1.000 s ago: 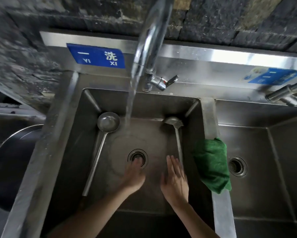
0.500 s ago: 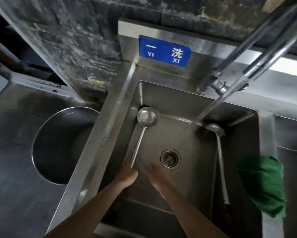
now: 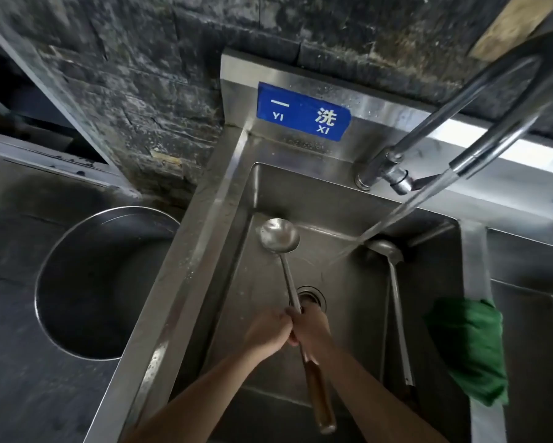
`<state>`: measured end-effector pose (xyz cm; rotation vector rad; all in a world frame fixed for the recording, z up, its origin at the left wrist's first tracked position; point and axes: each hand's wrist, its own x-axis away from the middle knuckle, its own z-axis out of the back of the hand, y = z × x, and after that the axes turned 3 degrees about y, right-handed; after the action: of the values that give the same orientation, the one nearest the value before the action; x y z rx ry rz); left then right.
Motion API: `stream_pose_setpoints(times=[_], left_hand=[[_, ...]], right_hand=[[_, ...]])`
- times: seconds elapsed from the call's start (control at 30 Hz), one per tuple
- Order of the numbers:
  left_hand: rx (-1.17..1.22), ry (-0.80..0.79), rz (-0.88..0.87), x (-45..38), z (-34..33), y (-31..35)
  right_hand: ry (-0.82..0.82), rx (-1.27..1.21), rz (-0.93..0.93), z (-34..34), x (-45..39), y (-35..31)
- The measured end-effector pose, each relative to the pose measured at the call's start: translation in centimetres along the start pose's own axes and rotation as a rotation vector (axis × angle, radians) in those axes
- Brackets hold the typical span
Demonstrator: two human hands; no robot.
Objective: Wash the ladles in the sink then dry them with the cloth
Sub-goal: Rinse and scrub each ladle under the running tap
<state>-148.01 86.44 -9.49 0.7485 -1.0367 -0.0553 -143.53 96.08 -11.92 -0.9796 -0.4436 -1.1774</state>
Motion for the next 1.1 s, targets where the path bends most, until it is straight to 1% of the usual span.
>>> stream_pose_setpoints(times=[0.03,0.07,0.1,0.13,0.17,0.23,0.3,0.4,0.5,0.53,0.67,0.8,1.0,1.1], left_hand=[[-0.101,0.000,-0.041,-0.2,-0.4,0.5],[-0.154,0.008,-0.047,-0.3,-0.6,0.9],[-0.157,0.015,-0.024,-0.7,-0.9,1.3],[-0.096,0.026,0.026,-1.1,-1.0,1.6],[-0.009,0.031,0.081,-1.4,-1.0,1.9],[0.183,-0.010,0.172,-1.7,-1.1,2.9],[0.354,-0.071,0.197,-2.1,-1.6,3.9],[0.683,-0.116,0.235,-2.5,-2.5,6.4],[0.972,-0.114,0.235,-2.9,-2.3,8.9],[1.024,-0.097,0.216,-3.0,-2.1,9.4],[1.009,-0.027,0.065,-2.7,-1.1,10.3],[1.050,0.017,-0.052,-2.6,0.4,11.5],[0.952,0.128,-0.277,-1.4,3.1,13.1],[0.911,0.183,-0.364,-1.0,5.1,13.9]], right_hand=[[0.014,-0.028,0.002,0.4,0.2,0.8],[0.032,-0.023,0.013,1.1,0.4,1.6],[0.045,-0.004,0.034,2.0,0.5,2.5],[0.047,0.021,0.065,2.6,0.7,3.1],[0.046,0.041,0.103,3.4,0.9,3.8],[0.055,0.095,0.173,4.8,1.1,5.3],[0.065,0.159,0.232,6.1,1.2,6.3],[0.047,0.169,0.326,7.4,1.1,7.1],[0.046,0.169,0.393,8.2,0.7,7.0],[0.060,0.167,0.420,8.4,0.5,6.9],[0.147,0.080,0.548,8.7,-0.6,5.6],[0.116,0.025,0.584,9.2,-1.8,3.1],[0.103,-0.012,0.653,10.1,-3.0,-2.3],[0.090,-0.016,0.628,10.1,-3.1,-4.2]])
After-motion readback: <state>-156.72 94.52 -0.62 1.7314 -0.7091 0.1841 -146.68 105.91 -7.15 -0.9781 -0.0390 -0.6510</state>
